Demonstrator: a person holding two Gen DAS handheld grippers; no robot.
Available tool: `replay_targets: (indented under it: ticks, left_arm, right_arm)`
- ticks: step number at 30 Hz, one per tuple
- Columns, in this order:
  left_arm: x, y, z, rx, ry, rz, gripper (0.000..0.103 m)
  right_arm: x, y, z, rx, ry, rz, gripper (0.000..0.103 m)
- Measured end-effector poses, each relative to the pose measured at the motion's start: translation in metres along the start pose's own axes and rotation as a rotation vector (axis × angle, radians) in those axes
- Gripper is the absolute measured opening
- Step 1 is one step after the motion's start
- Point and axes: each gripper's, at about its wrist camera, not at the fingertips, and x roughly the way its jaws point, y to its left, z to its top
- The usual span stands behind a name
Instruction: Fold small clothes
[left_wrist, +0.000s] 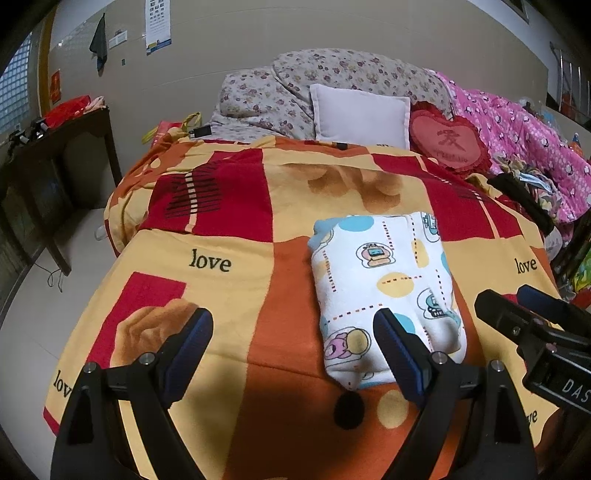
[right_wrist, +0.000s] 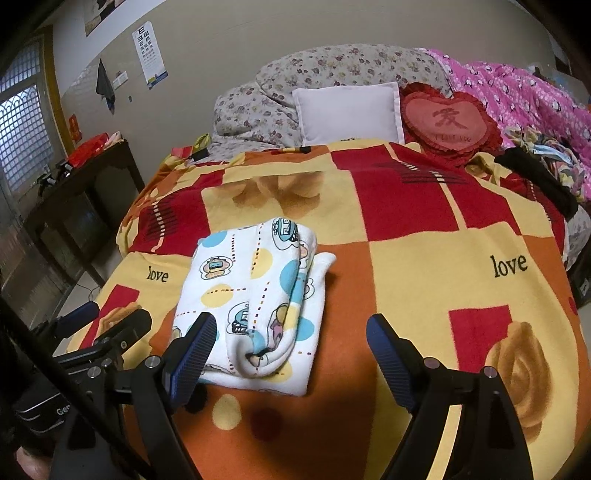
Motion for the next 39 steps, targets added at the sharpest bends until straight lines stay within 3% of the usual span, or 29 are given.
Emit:
replay_targets:
  ticks: [31, 39]
  left_arm:
    - [0.0051, -0.0016, -0.0005, 0.002, 0.005, -0.004, 0.088]
    - [0.0018, -0.0067, -0.0007, 0.041, -0.042, -0.008, 0.088]
  right_arm:
    - [0.0055, -0.0022, -0.0019, 0.009, 0.018, 0.021, 0.087]
    - [0.0083, -0.0007, -0.0047, 0.009, 0.027, 0.016, 0.088]
